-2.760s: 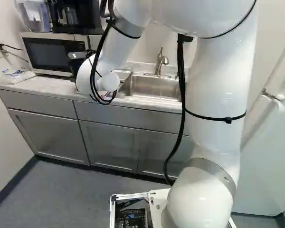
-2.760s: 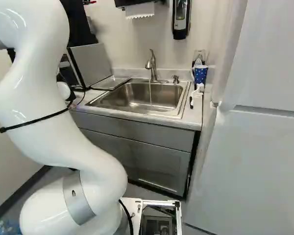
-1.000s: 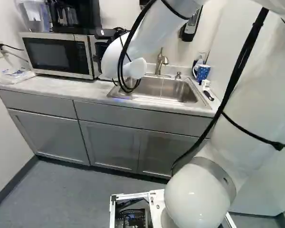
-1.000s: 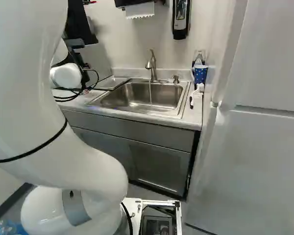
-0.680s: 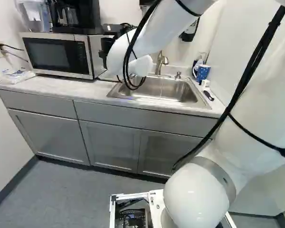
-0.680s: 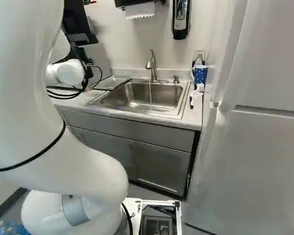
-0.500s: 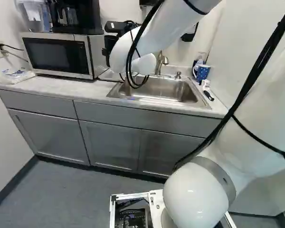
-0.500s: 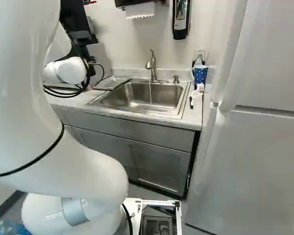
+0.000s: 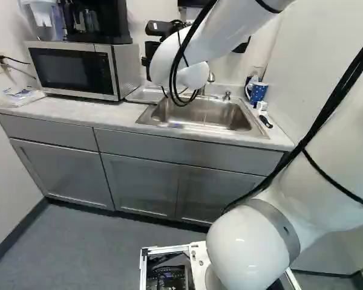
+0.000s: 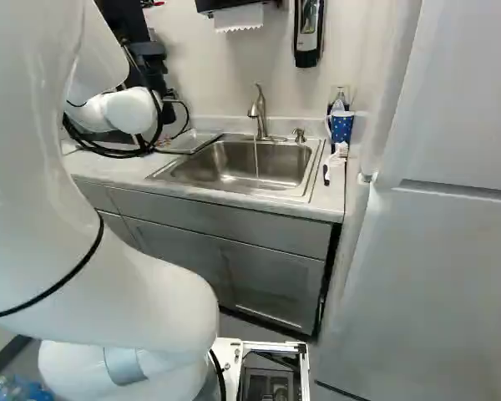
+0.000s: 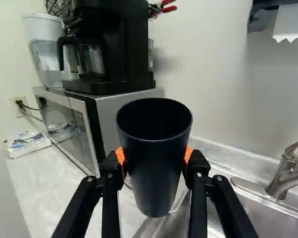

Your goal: Rinse the cup and place it in the tray

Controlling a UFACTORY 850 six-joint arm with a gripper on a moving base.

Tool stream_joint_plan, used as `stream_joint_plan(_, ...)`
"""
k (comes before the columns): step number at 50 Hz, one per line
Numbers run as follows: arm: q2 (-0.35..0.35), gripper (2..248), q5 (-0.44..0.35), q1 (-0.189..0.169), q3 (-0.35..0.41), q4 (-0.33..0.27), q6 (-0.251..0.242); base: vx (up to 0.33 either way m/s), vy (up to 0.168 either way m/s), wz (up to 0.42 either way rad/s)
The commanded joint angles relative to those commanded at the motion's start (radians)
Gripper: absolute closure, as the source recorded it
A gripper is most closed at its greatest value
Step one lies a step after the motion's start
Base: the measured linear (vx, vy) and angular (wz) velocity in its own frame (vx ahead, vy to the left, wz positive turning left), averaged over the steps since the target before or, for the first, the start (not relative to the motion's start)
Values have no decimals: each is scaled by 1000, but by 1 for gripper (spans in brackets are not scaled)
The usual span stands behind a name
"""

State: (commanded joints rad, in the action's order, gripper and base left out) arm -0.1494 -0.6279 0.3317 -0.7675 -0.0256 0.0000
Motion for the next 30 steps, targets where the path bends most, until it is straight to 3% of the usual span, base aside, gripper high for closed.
stream_joint_plan(30, 2, 125, 58, -96, 8, 0, 0, 0, 0, 0)
